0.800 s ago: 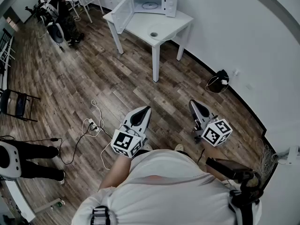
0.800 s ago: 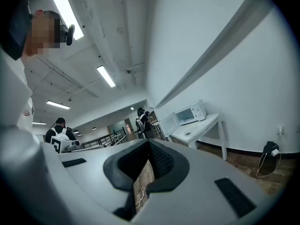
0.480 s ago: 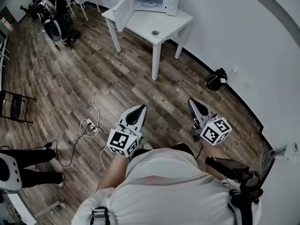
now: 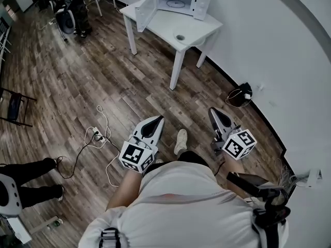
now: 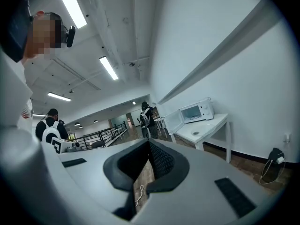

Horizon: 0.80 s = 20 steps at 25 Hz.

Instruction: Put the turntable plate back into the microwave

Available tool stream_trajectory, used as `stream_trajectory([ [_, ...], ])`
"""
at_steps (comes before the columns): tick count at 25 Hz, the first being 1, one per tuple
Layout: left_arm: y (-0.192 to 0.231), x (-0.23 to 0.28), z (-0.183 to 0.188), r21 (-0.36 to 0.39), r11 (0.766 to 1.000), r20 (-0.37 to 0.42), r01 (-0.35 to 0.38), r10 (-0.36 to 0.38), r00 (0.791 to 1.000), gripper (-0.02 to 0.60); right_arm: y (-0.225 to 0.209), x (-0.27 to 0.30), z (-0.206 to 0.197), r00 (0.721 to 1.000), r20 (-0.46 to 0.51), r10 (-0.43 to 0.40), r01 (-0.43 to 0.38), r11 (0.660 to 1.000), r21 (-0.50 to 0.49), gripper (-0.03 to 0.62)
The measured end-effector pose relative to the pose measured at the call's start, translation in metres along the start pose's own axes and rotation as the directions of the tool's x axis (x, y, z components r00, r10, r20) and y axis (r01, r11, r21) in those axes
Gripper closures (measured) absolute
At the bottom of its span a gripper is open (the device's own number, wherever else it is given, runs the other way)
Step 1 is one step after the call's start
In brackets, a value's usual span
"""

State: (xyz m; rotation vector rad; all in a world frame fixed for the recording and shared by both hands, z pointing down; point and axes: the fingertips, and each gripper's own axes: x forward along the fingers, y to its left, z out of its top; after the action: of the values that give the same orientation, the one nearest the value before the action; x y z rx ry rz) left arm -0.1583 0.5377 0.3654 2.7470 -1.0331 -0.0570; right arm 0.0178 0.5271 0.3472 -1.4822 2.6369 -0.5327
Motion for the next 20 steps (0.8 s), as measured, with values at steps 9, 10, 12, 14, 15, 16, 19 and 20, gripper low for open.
stream_trajectory([
  [9,0.053,0.052,0.006,-0.013,0.998,-0.022,-0.057,0.056,0.998,0.571,-0.041,0.083,0.016,0.996,0.002,0.091,-0.091,0.996,0.017,0.589],
  [10,0.058,0.063,0.009,-0.009,0.998,-0.025,-0.060,0.059,0.998,0.571,-0.050,0.090,0.020,0.996,0.001,0.094,-0.094,0.995,0.019,0.589],
  [12,0.069,0.089,0.015,0.002,0.998,-0.027,-0.066,0.066,0.997,0.571,-0.073,0.103,0.030,0.996,-0.004,0.094,-0.094,0.995,0.021,0.589],
  [14,0.079,0.114,0.021,0.005,0.997,-0.024,-0.077,0.077,0.997,0.571,-0.097,0.116,0.039,0.996,-0.004,0.094,-0.094,0.995,0.029,0.589],
  [15,0.083,0.126,0.023,0.006,0.997,-0.024,-0.083,0.083,0.996,0.571,-0.107,0.121,0.044,0.995,-0.003,0.095,-0.095,0.995,0.033,0.589],
  [16,0.087,0.137,0.026,0.007,0.996,-0.024,-0.087,0.088,0.996,0.571,-0.118,0.125,0.049,0.995,-0.001,0.096,-0.096,0.995,0.035,0.589],
  [19,0.094,0.172,0.034,0.016,0.995,-0.020,-0.095,0.095,0.995,0.571,-0.149,0.138,0.064,0.995,0.005,0.101,-0.101,0.994,0.035,0.589],
  [20,0.096,0.187,0.037,0.021,0.995,-0.020,-0.098,0.098,0.995,0.571,-0.163,0.143,0.070,0.995,0.006,0.103,-0.103,0.994,0.038,0.589],
])
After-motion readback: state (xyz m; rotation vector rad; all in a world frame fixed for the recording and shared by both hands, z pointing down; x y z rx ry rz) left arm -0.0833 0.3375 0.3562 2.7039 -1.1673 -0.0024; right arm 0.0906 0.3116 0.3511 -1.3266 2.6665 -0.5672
